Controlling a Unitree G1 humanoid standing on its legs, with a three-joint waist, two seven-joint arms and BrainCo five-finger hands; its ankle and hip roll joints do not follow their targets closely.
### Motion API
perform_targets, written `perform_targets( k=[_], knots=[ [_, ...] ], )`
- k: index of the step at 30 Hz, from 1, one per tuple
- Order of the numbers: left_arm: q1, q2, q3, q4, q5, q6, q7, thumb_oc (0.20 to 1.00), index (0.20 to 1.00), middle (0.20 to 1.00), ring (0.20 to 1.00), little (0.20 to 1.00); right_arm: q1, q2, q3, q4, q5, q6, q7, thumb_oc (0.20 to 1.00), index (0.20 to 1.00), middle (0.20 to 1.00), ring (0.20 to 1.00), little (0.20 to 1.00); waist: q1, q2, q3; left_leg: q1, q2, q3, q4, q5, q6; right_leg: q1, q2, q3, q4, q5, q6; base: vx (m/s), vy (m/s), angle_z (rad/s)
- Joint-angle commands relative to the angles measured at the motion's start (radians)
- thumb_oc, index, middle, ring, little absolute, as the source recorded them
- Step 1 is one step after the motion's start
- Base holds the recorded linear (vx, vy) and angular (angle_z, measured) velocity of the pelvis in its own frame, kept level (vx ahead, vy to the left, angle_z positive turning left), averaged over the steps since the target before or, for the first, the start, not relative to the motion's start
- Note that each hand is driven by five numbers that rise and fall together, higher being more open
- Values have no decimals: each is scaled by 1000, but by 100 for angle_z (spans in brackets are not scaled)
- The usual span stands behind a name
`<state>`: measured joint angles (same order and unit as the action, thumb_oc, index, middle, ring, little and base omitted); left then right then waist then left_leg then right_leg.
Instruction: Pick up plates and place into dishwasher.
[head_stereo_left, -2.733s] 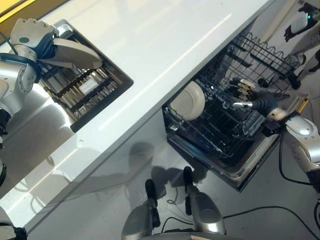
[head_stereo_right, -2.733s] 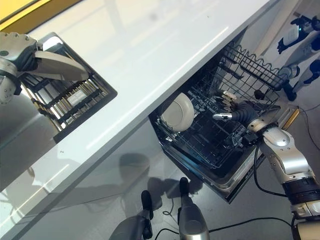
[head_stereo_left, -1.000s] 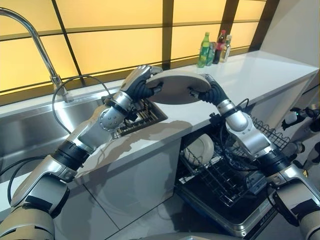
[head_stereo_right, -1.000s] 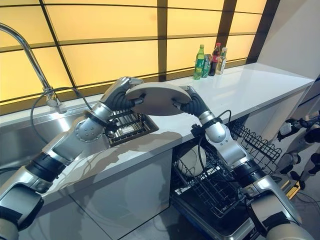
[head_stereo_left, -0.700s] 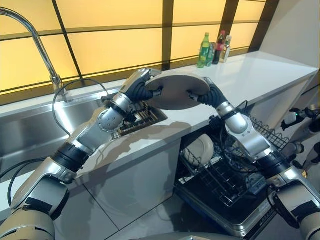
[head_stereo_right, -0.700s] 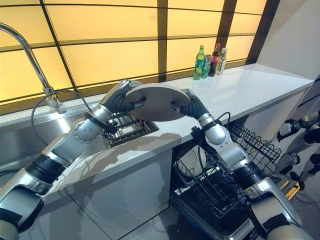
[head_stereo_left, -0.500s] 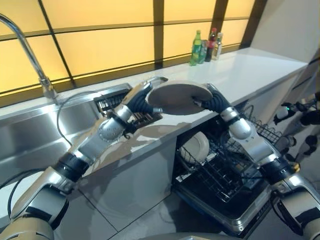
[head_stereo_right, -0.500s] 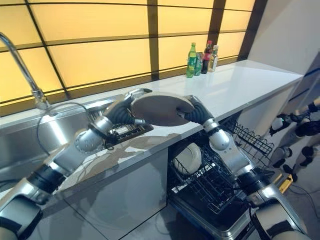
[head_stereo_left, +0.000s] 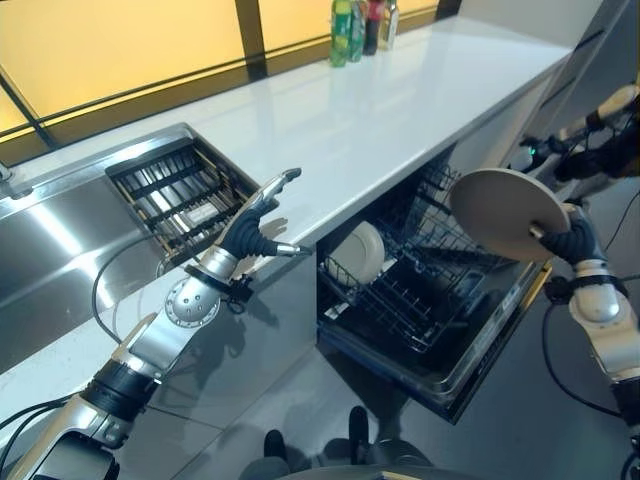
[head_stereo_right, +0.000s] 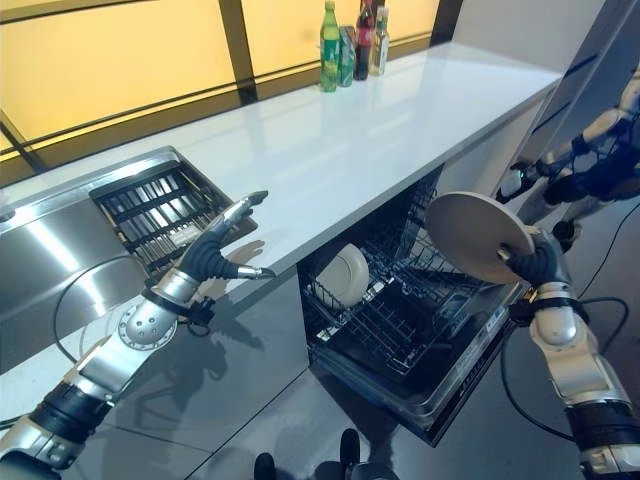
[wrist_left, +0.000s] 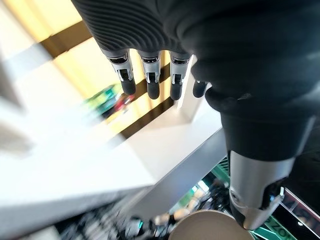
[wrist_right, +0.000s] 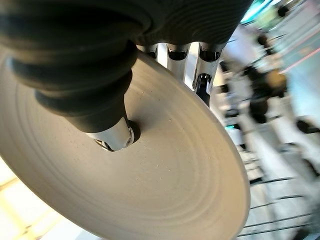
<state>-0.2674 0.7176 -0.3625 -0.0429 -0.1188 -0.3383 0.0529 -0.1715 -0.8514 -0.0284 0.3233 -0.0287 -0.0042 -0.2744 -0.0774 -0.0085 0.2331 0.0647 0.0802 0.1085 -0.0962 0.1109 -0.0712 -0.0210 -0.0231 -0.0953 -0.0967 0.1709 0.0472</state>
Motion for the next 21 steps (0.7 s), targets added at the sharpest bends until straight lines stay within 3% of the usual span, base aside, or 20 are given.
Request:
perform_targets(
  k=[1,7,14,21],
  knots=[
    [-29,0,41,-91,-139,-15,-71,1000,1000,1000,1000,1000,-108,-67,-11,33,2,4,-51,200,200,200,200,200,13,-4,48,24,-34,27,43,-169,36,62,-54,25,23,-120,70,-39,-36,-3],
    [-43,-4,4,-119,-345,10,-180,1000,1000,1000,1000,1000,-295,-117,105,209,42,54,-41,200,200,200,200,200,49,20,98,-21,-37,17,51,-156,29,30,-62,2,24,-114,66,-72,-52,1],
    [-129,34,-29,-129,-472,-18,-178,1000,1000,1000,1000,1000,-591,-142,313,453,123,81,45,200,200,200,200,200,92,50,157,-96,-46,1,47,-126,20,-34,-71,-39,33,-102,53,-129,-74,7],
    [-160,24,-3,-130,-620,-7,-199,1000,1000,1000,1000,1000,-725,-77,375,657,201,16,155,200,200,200,200,200,127,80,185,-128,-53,-25,42,-109,17,-65,-78,-79,50,-107,38,-32,-66,17]
  ],
)
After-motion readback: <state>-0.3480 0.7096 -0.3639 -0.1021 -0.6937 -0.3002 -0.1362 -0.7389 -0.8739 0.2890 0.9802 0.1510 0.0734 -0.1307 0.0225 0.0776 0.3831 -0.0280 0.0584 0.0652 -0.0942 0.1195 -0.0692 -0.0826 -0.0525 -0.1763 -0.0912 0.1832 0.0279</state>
